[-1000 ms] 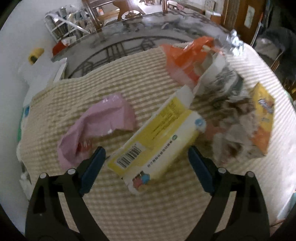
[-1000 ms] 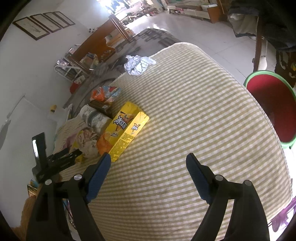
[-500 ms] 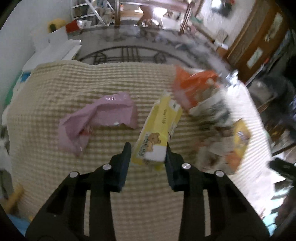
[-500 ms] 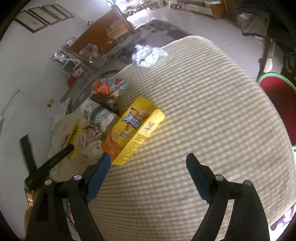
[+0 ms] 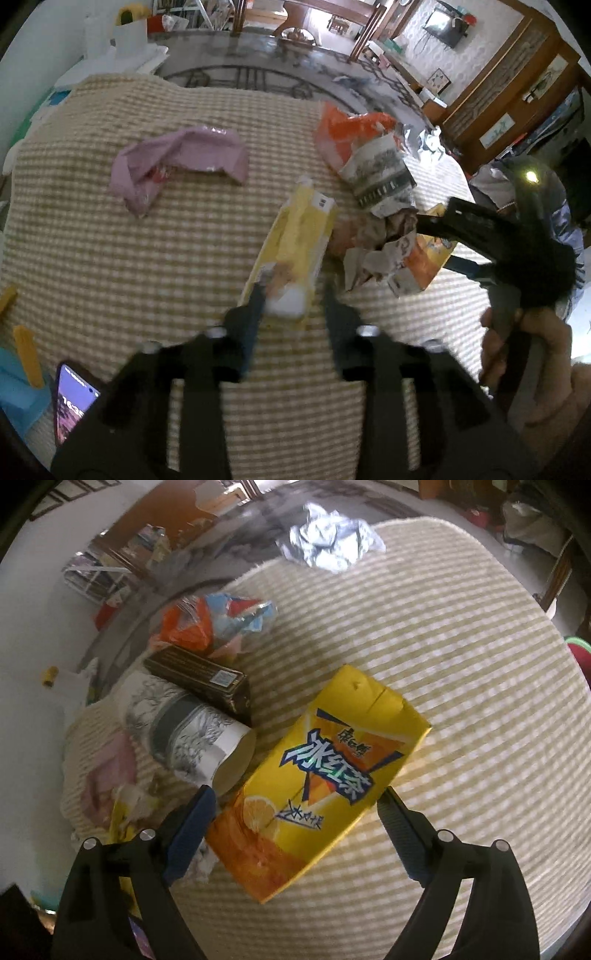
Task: Collect trash
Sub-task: 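Grasp the yellow tissue pack with the left tool while the right tool grasps the yellow iced-tea carton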
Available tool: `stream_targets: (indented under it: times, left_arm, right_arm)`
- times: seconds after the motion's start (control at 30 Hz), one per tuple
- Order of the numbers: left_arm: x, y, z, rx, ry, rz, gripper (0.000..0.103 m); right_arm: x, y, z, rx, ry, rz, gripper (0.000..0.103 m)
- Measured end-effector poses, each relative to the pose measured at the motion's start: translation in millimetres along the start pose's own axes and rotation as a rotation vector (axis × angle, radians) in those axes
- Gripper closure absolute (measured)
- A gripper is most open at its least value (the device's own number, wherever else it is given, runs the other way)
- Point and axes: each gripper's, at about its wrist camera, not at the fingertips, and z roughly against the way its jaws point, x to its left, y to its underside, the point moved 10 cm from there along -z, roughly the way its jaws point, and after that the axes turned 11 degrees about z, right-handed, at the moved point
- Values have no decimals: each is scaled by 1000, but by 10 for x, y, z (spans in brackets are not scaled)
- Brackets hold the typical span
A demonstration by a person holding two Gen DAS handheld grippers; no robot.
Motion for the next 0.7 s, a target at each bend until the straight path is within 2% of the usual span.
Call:
stream_targets:
  times: [0.03, 0.17, 0.33, 0.57, 0.7]
  left_arm:
    - [-17, 19, 17, -5, 4, -6, 52]
    - [-34, -8, -34, -3, -4, -28, 42]
    - [41, -28, -211, 24, -55, -51, 40]
    - [96, -55, -410, 41, -108, -92, 40]
    - [76, -46, -529, 56, -123, -111, 40]
  right_arm:
    - [-2, -4, -16, -1, 3, 9, 16]
    - [-20, -21, 3, -12, 7, 49, 21]
    - [-41, 52, 116, -12, 5, 133, 34]
    - [-153, 358, 297, 3, 3, 227, 35]
    - [-171, 559, 332, 10, 39, 289, 35]
